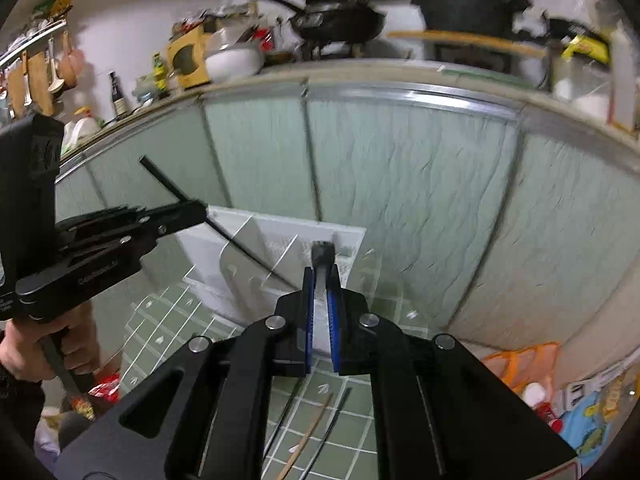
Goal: Organize utensils
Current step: 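Lower the left tool's chopstick into the holder and open it while the right tool does the same, then move both open tools back down to the remaining chopsticks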
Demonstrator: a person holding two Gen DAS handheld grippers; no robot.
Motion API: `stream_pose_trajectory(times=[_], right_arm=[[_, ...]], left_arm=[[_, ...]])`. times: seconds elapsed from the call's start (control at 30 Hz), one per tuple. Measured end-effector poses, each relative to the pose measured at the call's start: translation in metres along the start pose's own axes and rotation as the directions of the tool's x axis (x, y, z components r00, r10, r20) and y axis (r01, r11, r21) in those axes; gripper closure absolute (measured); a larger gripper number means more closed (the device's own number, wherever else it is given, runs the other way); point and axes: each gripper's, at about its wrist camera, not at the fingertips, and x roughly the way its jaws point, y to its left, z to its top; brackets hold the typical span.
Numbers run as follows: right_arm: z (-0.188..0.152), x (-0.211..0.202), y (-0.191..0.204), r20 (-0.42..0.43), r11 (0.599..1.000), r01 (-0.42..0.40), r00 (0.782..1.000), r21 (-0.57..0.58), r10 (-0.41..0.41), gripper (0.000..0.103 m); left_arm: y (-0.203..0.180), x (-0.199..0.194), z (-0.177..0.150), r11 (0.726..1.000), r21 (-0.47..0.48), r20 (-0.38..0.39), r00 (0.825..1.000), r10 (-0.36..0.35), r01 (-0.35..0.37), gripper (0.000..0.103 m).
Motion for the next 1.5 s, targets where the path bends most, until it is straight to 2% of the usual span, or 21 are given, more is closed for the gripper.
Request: stream_pose_trajectory(times=[0.03,0.07,0.1,0.13,0.2,0.3,0.57,0.8,0.93,1.17,1.23,1.5], right_arm=[[-0.002,0.001,-0.001,-0.004,1.000,-0.002,1.000,0.003,0.002,0.070],[-0.004,-0.001,0.000,0.003,1.000,0.002,1.000,0.004,-0.002,0.060],[-0.006,-0.006,0.000,0.025,0.999,0.034,0.999,0.002,-0.035,0.043],[-0.006,-0.009,0.000,0.043,0.999,0.054,0.998,0.004,-0.054,0.028],[-0.008,-0.018,-0.001,0.074,0.997,0.077,0.994,0.018,-0.078,0.016],[-0.011,-0.030,0.002,0.093,0.996,0.089,0.992,0.016,-0.091,0.008],[-0.035,-0.062,0.020,0.127,0.992,0.120,0.985,-0.032,-0.115,0.008],[-0.064,-0.083,0.034,0.144,0.990,0.128,0.982,-0.056,-0.119,0.008],[-0.080,-0.090,0.043,0.150,0.989,0.128,0.982,-0.067,-0.117,0.008],[-0.110,-0.093,0.053,0.137,0.984,0.149,0.981,-0.093,-0.135,0.008],[-0.118,-0.090,0.053,0.128,0.985,0.146,0.983,-0.092,-0.133,0.008],[-0.147,-0.081,0.046,0.108,0.988,0.140,0.985,-0.063,-0.133,0.008]], left_arm=[[0.000,0.000,-0.001,1.000,0.005,-0.002,1.000,0.020,-0.020,0.059],[0.000,-0.003,-0.003,0.997,0.016,0.007,0.998,0.069,-0.070,0.021],[0.000,-0.006,-0.004,0.996,0.022,0.024,0.996,0.090,-0.091,0.011],[0.000,-0.013,-0.006,0.994,0.029,0.053,0.994,0.099,-0.101,0.011],[0.001,-0.024,-0.009,0.994,0.033,0.064,0.992,0.104,-0.107,0.011],[0.000,-0.036,-0.013,0.992,0.044,0.060,0.992,0.115,-0.117,0.010],[-0.009,-0.083,-0.037,0.985,0.091,0.105,0.985,0.138,-0.147,0.007],[-0.005,-0.111,-0.068,0.983,0.076,0.105,0.982,0.160,-0.168,0.006],[-0.004,-0.119,-0.085,0.970,0.077,0.098,0.970,0.224,-0.232,0.006],[0.005,-0.132,-0.114,0.969,0.047,0.078,0.968,0.238,-0.242,0.006],[0.007,-0.131,-0.126,0.961,0.059,0.072,0.962,0.264,-0.269,0.006],[0.022,-0.120,-0.168,0.968,0.030,0.008,0.969,0.248,-0.248,0.006]])
